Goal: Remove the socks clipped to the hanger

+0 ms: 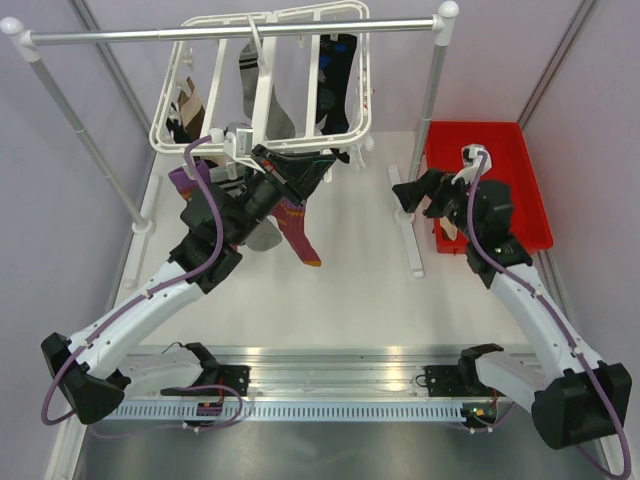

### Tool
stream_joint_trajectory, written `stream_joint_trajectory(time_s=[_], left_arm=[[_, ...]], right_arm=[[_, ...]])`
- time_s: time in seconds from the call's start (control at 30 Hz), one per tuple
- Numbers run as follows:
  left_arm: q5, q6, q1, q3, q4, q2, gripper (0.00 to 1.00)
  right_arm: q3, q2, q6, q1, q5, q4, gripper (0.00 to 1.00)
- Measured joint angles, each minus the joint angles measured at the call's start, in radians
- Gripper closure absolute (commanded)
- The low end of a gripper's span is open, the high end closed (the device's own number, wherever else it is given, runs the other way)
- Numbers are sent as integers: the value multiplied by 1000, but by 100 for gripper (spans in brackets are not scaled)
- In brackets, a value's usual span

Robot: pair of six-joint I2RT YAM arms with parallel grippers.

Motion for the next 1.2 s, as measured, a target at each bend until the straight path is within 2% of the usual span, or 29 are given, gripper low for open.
stream_joint_trajectory(time_s=[0.07,0.17,0.3,0.37,0.57,0.83,0.93,0.97,1.03,1.07,1.17,1.2], left_arm=[[0,0,0,1,0,0,98],[0,0,0,6,-7,0,98],[2,0,0,18,-8,0,98],[2,0,0,25,-10,2,98],[3,0,0,35,-13,12,98],[5,0,-2,43,-17,29,98],[5,0,-4,45,-22,31,98],[5,0,-4,45,-24,31,98],[5,0,-4,45,-26,31,98],[5,0,-4,45,-29,31,98],[5,0,-4,45,-39,31,98],[5,0,-4,45,-43,31,98]], right_arm=[[-99,-84,5,53,-54,107,2],[-194,-118,0,165,-108,258,2],[-220,-26,-50,386,-98,384,2],[-220,36,-68,459,-93,424,2],[-197,203,-89,555,-49,518,2],[-46,356,-134,677,19,571,2],[-20,389,-141,690,50,589,16],[-19,394,-143,690,62,591,37],[-19,395,-149,690,83,587,62],[-19,394,-147,690,93,589,78],[-19,382,-138,689,116,584,99],[-19,374,-137,690,119,578,99]])
